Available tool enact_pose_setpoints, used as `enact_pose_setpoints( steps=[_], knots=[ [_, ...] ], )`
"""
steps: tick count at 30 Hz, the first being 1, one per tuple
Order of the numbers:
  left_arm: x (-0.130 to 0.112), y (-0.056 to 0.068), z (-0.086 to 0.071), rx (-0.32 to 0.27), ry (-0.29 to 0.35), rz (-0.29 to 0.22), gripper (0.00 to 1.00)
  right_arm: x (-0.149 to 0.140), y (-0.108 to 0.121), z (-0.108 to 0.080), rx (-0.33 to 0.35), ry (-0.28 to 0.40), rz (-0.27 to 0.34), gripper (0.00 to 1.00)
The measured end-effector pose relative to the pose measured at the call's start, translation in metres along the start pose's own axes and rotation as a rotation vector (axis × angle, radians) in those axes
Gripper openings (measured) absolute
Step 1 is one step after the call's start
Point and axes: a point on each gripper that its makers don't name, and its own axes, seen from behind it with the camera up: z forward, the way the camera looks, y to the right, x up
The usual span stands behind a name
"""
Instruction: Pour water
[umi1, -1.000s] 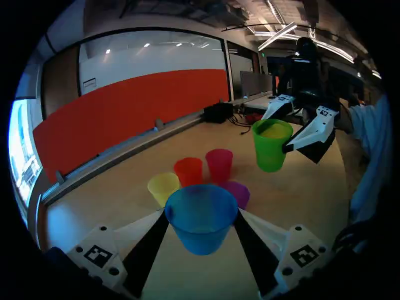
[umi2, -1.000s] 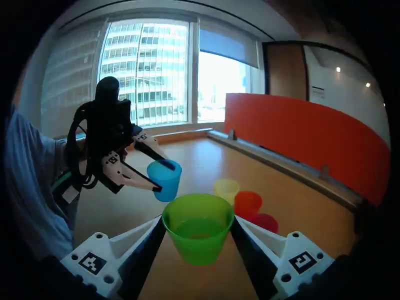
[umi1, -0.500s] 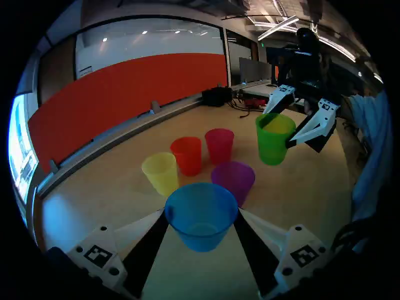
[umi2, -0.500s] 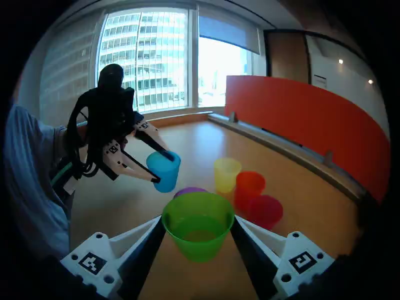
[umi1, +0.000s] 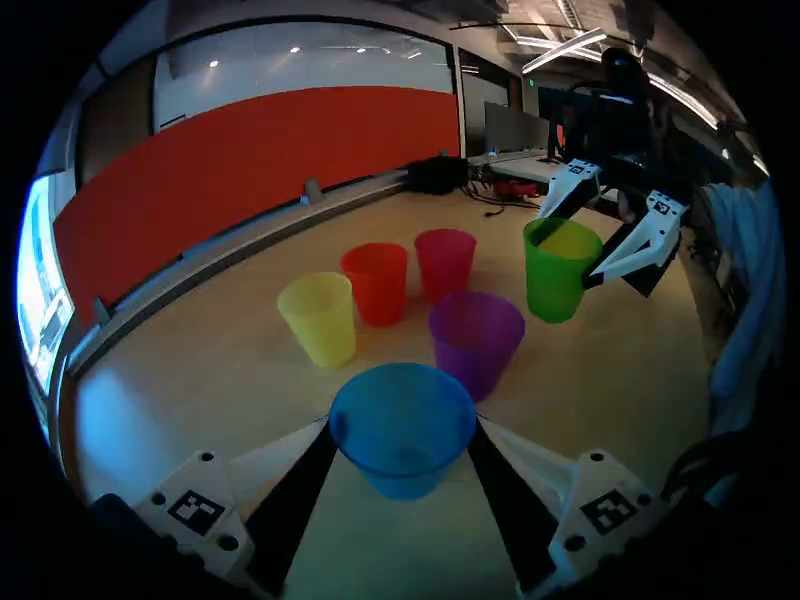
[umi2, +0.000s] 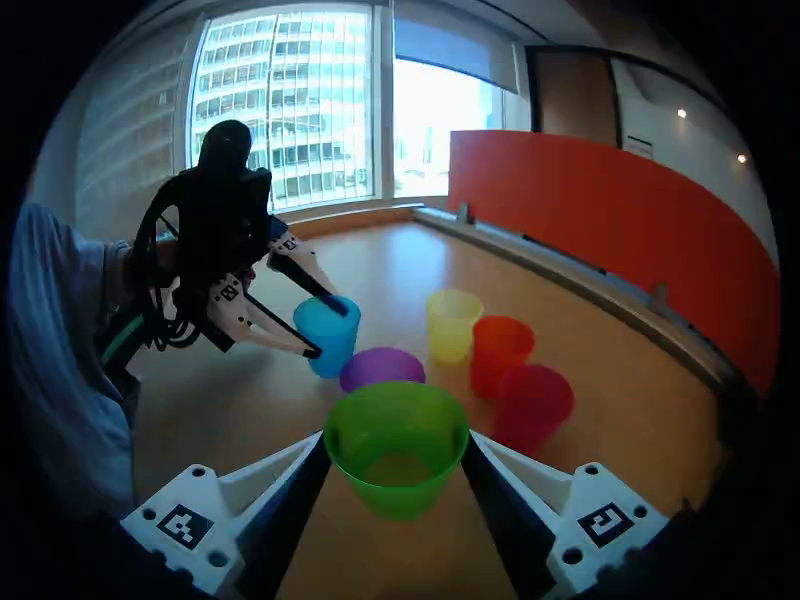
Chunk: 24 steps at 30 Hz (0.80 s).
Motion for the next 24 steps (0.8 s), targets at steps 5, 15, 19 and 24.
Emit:
enact_pose_setpoints(
  steps=[5,15,19,24],
  knots=[
    [-0.005,0.001,0.003,-0.001,-0.005,-0.003,0.88,-0.005,0.001,0.001,-0.005,-0.007,0.005,0.91],
    [-0.012,0.003,0.005,-0.001,-0.019,-0.005,0.88,-0.012,0.003,0.004,-0.012,-0.016,0.009,0.91],
    [-0.017,0.000,0.005,0.014,-0.037,0.006,0.90,-0.014,0.004,0.006,-0.013,-0.018,0.015,0.91],
    [-0.024,-0.001,0.005,0.027,-0.060,0.016,0.96,-0.021,0.005,0.009,-0.018,-0.028,0.022,0.91]
  ],
)
